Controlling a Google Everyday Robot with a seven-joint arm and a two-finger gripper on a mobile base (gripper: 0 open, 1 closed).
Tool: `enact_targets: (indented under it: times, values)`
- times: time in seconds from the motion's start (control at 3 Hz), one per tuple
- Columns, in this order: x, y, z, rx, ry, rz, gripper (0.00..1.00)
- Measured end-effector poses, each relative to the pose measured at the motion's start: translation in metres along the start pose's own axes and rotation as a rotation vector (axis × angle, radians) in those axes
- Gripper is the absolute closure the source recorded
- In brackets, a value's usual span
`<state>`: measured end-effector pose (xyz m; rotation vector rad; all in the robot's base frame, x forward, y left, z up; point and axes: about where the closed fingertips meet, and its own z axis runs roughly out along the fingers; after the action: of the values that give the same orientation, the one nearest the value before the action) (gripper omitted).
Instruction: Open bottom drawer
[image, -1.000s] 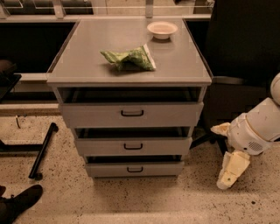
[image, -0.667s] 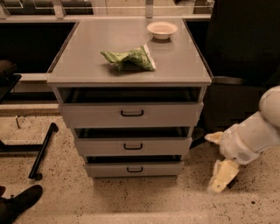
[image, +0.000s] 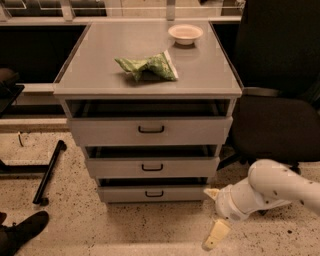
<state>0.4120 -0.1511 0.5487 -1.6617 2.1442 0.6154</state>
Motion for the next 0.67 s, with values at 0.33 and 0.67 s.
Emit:
enact_targets:
  times: [0.33, 0.67]
  values:
    - [-0.0011, -0.0176, 0.0058, 0.067, -0.019, 0.006, 0.0]
    - [-0.0011, -0.0176, 0.0058, 0.067, -0.019, 0.006, 0.0]
